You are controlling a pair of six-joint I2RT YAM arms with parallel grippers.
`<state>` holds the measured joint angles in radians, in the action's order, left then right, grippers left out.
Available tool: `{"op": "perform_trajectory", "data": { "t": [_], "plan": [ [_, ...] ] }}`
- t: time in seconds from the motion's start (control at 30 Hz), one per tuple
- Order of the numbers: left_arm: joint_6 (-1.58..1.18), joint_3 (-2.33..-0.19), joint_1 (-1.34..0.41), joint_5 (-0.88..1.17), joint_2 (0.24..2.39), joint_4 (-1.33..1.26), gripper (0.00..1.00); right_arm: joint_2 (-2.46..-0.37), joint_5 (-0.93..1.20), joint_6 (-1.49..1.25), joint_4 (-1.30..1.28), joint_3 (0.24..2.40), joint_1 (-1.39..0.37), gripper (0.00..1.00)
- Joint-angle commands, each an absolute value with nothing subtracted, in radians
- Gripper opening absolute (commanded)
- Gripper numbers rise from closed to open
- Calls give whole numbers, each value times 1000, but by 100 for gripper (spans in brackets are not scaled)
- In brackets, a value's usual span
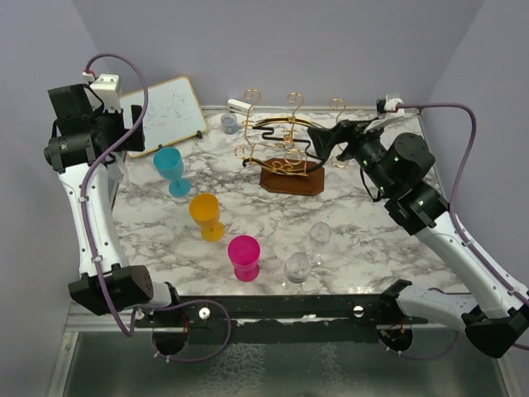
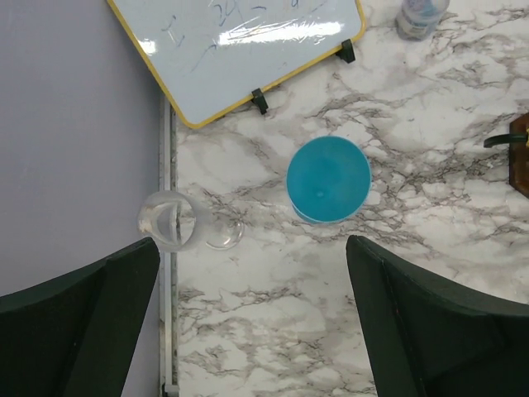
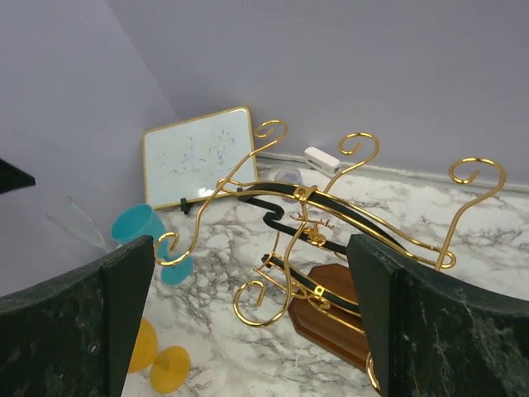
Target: Place the wine glass upside down on the wine glass rack
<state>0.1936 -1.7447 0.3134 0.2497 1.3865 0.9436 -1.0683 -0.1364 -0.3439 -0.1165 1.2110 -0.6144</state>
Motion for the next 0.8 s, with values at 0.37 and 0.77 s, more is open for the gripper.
{"op": "perform_trajectory", "data": {
  "t": [0.37,0.77],
  "plan": [
    [115,-1768,412,507,1318,916,99,-993,139,-105,81,1093,-621,99],
    [313,-2088,413,86,1685,1247,81,-965,139,-84,55,1083,-621,99]
  ]
}}
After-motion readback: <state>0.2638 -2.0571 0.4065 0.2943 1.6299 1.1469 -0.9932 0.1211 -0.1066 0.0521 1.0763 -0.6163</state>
